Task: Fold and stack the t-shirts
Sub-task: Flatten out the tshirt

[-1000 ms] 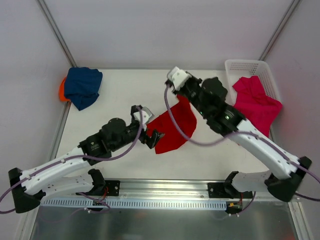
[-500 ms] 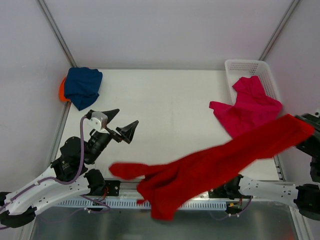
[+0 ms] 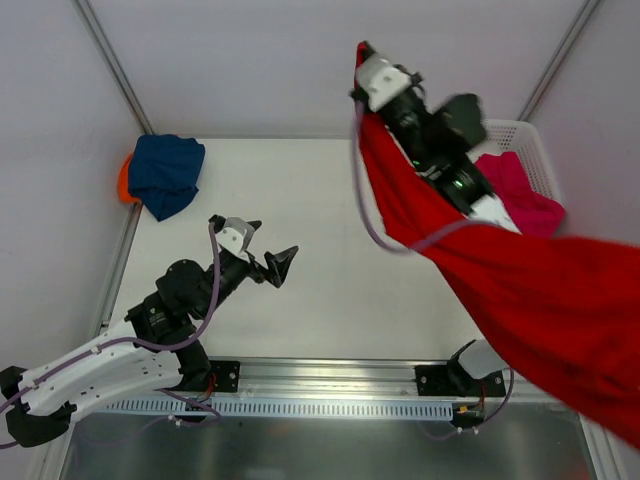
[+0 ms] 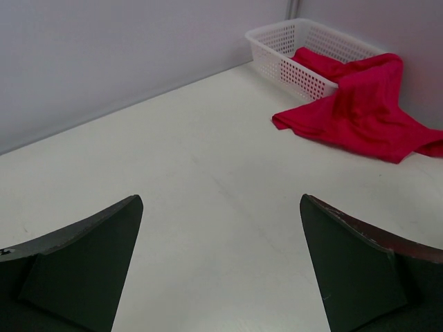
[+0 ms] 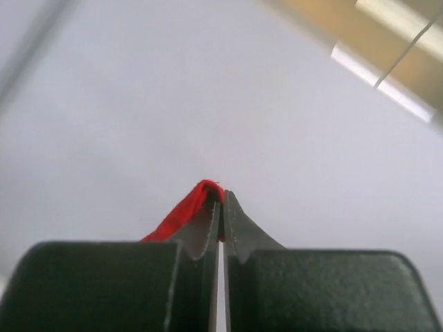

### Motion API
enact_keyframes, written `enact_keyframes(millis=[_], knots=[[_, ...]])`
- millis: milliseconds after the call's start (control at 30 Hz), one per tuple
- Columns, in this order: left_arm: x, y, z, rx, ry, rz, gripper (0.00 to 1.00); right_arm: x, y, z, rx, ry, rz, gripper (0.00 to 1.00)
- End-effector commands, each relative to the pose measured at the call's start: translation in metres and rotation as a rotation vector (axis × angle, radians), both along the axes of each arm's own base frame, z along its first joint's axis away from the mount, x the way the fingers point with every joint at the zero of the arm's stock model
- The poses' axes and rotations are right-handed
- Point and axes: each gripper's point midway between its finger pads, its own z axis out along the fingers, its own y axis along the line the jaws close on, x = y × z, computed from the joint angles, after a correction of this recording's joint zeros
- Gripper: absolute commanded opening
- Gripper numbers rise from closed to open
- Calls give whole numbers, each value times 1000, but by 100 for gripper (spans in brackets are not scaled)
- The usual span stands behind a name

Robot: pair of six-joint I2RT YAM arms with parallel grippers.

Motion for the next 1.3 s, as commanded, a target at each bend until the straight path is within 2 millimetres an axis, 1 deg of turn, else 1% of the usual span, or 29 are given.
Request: enact_keyframes(millis=[0,33,67,100,133,167,233,267,300,333,367,433,467,500,600,700,767,833,867,900,967,1000,1033,1067,1100,1133,1167,1233,1267], knots=[[-4,-2,20,-73,-47,-21,99,172,-46,-151,-15,476,-378,0],[-3,-1,20,-70,-49,-19,99,190,-60,-178,27,625,-416,0],[-3,-1,20,-63,-54,-17,99,222,-73,-233,14,771,-532,0],[-3,0,20,-60,-54,-14,99,233,-93,-256,26,859,-587,0],[-2,1,20,-57,-52,-9,99,231,-99,-287,-6,971,-607,0],[-2,1,20,-55,-56,-7,99,230,-97,-321,17,1063,-593,0],[-1,0,19,-48,-52,-5,99,226,-107,-349,50,1114,-633,0],[-1,-1,19,-45,-53,-8,99,222,-126,-371,53,1139,-737,0],[0,-3,17,-41,-49,-12,99,221,-139,-379,38,1135,-822,0],[-1,-5,17,-40,-46,-19,99,218,-152,-384,8,1126,-905,0],[-1,-6,17,-38,-45,-24,99,214,-175,-385,-35,1098,-1029,0],[-1,-9,14,-37,-35,-34,99,209,-191,-383,-40,1087,-1082,0],[-1,-9,14,-38,-36,-36,99,205,-200,-386,-39,1097,-1095,0],[-1,-11,12,-35,-32,-37,99,200,-205,-374,-14,1084,-1082,0],[-2,-12,13,-42,-29,-45,99,189,-219,-358,54,1071,-1076,0],[-4,-14,13,-49,-25,-60,99,180,-223,-360,56,1078,-1083,0],[-2,-16,7,-46,-8,-56,99,172,-229,-358,68,1072,-1105,0],[4,-27,-6,-25,20,-59,99,165,-234,-363,70,1076,-1126,0],[6,-33,-13,-7,33,-67,99,159,-237,-357,89,1062,-1128,0],[8,-51,-29,1,91,-105,99,156,-239,-359,106,1062,-1131,0],[8,-71,-39,7,141,-153,99,149,-243,-350,141,1050,-1111,0],[9,-88,-58,37,190,-195,99,147,-244,-349,151,1048,-1104,1],[9,-99,-53,-13,208,-219,99,146,-246,-350,153,1052,-1102,1],[10,-112,-68,-1,249,-240,99,145,-249,-348,157,1047,-1110,0],[3,-125,-67,-36,286,-307,99,143,-252,-348,152,1043,-1131,0],[0,-136,-63,-68,289,-348,99,140,-257,-348,152,1041,-1149,0],[-7,-153,-71,-78,345,-418,99,137,-260,-348,158,1040,-1154,0],[-11,-169,-75,-100,387,-472,99,134,-267,-354,180,1054,-1154,0],[-10,-179,-97,-75,444,-485,99,133,-270,-355,193,1056,-1153,0]])
